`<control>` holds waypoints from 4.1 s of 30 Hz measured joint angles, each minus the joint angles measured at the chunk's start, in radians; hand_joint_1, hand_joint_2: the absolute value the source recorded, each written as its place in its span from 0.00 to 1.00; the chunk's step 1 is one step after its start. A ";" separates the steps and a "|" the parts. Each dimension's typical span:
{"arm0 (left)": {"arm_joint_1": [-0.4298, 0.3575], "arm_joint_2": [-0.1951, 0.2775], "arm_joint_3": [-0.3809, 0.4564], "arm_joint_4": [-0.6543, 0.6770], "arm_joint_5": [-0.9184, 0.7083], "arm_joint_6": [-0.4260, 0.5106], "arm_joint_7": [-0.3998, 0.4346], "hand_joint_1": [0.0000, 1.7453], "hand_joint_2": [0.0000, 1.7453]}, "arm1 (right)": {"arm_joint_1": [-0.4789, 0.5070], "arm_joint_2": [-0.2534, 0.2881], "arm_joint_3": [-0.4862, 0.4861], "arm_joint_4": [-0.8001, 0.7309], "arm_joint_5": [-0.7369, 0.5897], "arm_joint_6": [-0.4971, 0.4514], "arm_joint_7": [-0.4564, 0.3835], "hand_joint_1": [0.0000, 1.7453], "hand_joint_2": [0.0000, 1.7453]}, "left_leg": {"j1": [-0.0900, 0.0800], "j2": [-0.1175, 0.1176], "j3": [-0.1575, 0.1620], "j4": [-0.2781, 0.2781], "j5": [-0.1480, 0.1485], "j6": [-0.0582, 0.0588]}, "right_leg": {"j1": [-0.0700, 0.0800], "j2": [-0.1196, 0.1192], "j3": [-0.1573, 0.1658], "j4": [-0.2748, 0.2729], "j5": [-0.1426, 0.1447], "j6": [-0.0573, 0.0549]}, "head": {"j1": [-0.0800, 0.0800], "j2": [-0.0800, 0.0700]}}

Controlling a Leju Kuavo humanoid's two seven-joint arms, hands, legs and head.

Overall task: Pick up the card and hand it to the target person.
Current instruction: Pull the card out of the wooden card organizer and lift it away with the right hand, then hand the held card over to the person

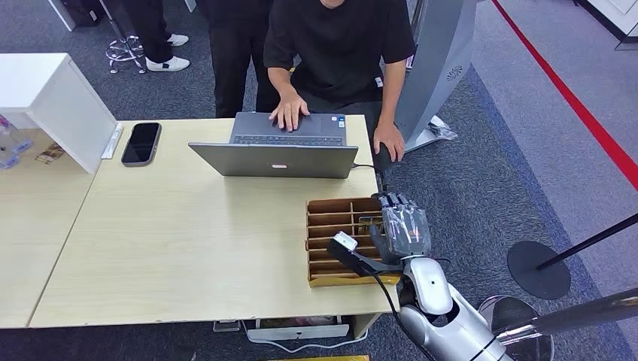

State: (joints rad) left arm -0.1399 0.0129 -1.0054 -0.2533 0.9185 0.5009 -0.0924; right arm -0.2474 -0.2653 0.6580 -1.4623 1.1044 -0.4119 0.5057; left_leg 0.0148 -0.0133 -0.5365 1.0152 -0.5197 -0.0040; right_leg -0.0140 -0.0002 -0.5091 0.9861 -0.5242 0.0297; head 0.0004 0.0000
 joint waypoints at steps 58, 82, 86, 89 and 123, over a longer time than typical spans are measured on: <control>0.000 -0.003 -0.001 0.000 -0.002 0.001 0.000 0.00 0.00 | -0.009 0.000 0.048 0.034 0.040 0.014 0.020 0.77 1.00 | 0.000 0.000 0.000 0.000 0.000 0.000 | 0.000 0.000 0.000 0.000 0.000 0.000 | 0.000 0.000; 0.000 -0.003 -0.001 0.000 -0.002 0.003 -0.002 0.00 0.00 | -0.011 -0.001 0.058 0.025 0.051 0.026 0.016 0.94 1.00 | 0.000 0.000 0.001 0.000 0.000 0.000 | 0.000 0.000 0.001 0.000 0.000 0.000 | 0.000 0.000; 0.001 -0.003 -0.001 0.000 -0.002 0.003 -0.004 0.00 0.00 | -0.014 -0.006 0.058 -0.006 0.052 0.051 0.016 0.91 1.00 | 0.000 0.000 0.001 0.000 0.000 0.000 | 0.000 0.000 0.001 0.000 0.000 0.000 | 0.000 0.000; 0.001 -0.003 -0.001 0.000 -0.001 0.003 -0.005 0.00 0.00 | -0.020 -0.014 0.058 -0.039 0.046 0.085 0.017 0.90 1.00 | 0.000 0.000 0.001 0.000 0.000 0.000 | 0.000 0.000 0.000 0.000 0.000 0.000 | 0.000 0.000; -0.025 -0.003 -0.002 0.000 -0.043 -0.015 0.019 0.00 0.00 | -0.336 -0.120 0.057 -0.158 -0.147 0.275 0.021 0.85 1.00 | 0.000 0.000 0.000 0.001 0.000 0.000 | 0.000 0.000 0.000 0.000 0.000 0.000 | 0.000 0.000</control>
State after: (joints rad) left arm -0.1648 0.0098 -1.0069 -0.2533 0.8755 0.4859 -0.0736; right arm -0.5836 -0.3852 0.7149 -1.6205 0.9575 -0.1368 0.5263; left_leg 0.0147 -0.0133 -0.5363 1.0160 -0.5195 -0.0039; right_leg -0.0140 -0.0002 -0.5088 0.9863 -0.5240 0.0298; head 0.0005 0.0000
